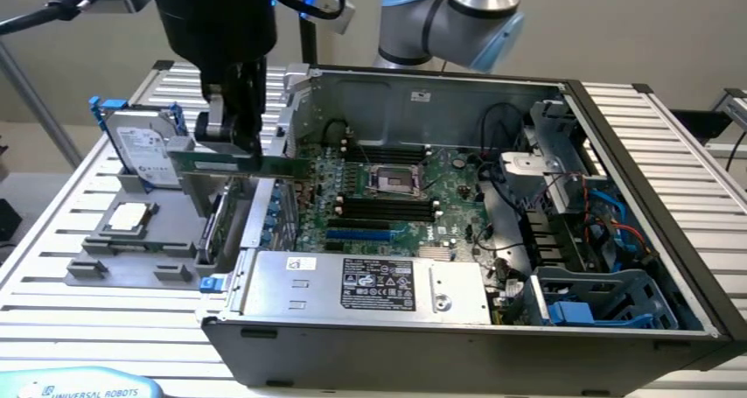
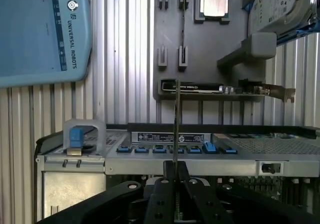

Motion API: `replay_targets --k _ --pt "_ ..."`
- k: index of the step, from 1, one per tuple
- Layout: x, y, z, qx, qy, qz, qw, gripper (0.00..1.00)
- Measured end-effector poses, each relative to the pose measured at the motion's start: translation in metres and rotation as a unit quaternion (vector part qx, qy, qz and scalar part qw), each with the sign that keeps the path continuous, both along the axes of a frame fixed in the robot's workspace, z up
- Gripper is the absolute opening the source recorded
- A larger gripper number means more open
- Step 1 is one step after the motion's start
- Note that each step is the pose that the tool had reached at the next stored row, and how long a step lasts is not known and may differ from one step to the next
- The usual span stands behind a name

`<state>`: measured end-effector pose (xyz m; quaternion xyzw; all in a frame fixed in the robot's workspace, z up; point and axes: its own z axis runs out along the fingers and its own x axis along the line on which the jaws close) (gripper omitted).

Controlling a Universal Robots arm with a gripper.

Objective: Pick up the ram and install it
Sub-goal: 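Pick up the ram and move it above insertion slot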

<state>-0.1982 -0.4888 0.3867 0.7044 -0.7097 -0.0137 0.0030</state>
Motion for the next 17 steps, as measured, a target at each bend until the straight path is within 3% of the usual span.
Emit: replay_targets --k 17 --pt "0.077 0.0023 0.0004 0.0013 0.0013 0.0 1.0 0.13"
